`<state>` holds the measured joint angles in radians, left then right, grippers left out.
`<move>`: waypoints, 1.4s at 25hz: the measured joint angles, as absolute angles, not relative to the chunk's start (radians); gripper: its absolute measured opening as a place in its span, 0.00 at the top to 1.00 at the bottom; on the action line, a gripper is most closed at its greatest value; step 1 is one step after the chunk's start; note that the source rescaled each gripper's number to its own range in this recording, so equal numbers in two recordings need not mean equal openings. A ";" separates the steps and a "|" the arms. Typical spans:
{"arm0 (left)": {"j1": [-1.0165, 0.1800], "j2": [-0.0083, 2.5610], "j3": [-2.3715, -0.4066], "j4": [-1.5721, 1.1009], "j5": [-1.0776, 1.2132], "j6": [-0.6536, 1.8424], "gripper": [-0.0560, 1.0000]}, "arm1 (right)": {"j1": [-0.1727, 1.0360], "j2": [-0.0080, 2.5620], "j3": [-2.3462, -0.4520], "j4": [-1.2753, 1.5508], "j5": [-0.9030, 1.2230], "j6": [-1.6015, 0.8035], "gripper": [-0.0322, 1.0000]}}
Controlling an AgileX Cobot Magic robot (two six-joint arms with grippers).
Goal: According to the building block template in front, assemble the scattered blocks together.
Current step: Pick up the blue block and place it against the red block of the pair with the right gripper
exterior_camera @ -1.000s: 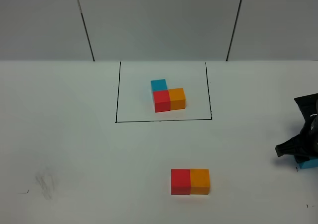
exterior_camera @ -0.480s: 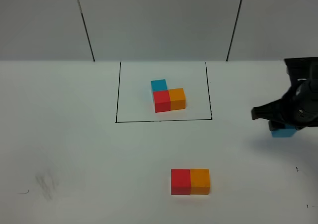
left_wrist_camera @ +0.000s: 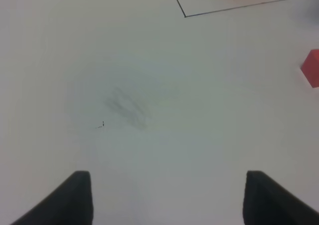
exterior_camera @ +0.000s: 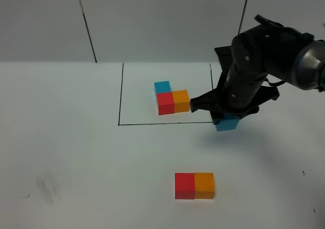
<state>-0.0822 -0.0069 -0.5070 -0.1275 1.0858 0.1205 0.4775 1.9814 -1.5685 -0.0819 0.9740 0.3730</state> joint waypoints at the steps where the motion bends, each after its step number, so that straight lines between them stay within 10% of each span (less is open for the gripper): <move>1: -0.082 -0.007 -0.507 -0.127 1.086 0.121 0.44 | 0.484 2.003 -1.588 -0.078 0.992 0.390 0.78; 21: -0.082 -0.007 -0.507 -0.127 1.086 0.121 0.44 | 0.698 2.071 -1.643 -0.319 0.987 0.859 0.78; 35: -0.082 -0.007 -0.507 -0.127 1.086 0.121 0.44 | 0.701 2.136 -1.643 -0.144 1.016 0.749 0.78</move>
